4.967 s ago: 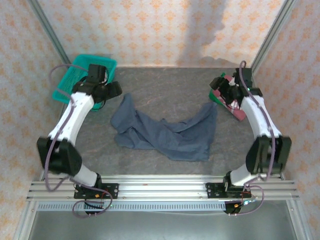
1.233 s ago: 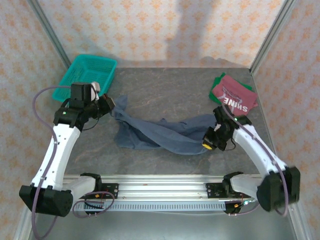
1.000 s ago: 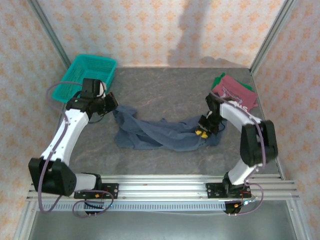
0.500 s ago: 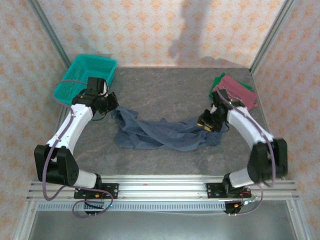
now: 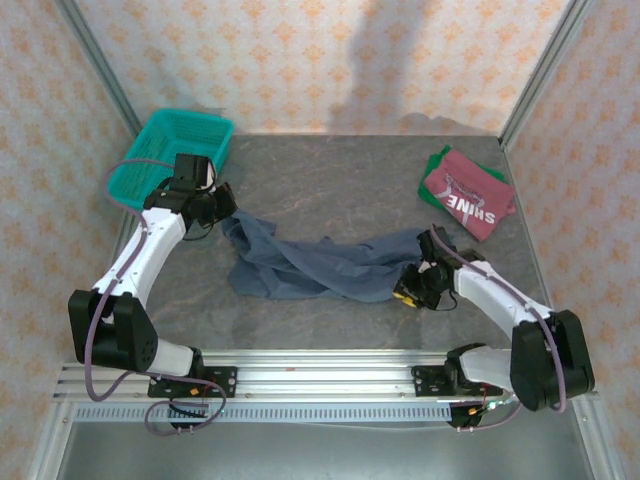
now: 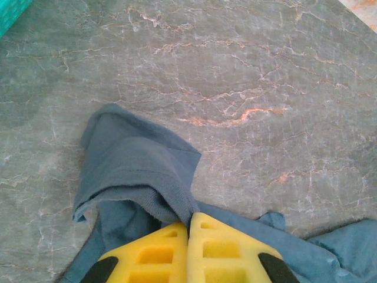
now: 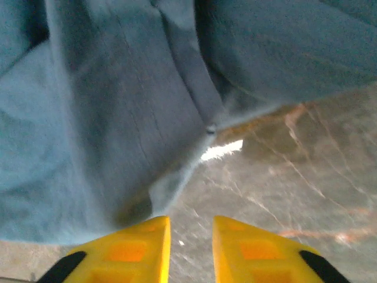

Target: Fold and stack the t-shirts

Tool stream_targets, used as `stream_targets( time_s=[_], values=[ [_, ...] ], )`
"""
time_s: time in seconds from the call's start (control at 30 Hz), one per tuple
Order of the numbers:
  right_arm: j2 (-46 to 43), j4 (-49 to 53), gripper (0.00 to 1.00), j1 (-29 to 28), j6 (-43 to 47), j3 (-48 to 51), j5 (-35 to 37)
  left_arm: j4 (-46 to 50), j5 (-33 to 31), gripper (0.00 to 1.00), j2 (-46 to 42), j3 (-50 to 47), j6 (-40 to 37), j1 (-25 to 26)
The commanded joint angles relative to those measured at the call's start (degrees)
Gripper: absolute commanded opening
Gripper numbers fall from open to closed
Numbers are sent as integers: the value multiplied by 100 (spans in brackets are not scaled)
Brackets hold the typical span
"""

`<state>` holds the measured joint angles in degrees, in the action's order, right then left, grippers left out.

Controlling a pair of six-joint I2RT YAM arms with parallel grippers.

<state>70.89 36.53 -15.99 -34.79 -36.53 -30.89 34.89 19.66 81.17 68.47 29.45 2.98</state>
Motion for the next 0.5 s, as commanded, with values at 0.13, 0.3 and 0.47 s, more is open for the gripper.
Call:
stream_targets(
  time_s=[0.13,0.3,0.47],
  values=[
    [594,-893,34,-35,-214,-193,110,-57,-45,0,-202,-192,-148,-8],
    [885,-1001,33,-36,-172,-240,161,-76,-70,0,-310,-337,-150,-25],
    [1116,-1065,16,-29,-275,-461,374,-62,-89,0,-373,-413,-155,-44]
  ],
)
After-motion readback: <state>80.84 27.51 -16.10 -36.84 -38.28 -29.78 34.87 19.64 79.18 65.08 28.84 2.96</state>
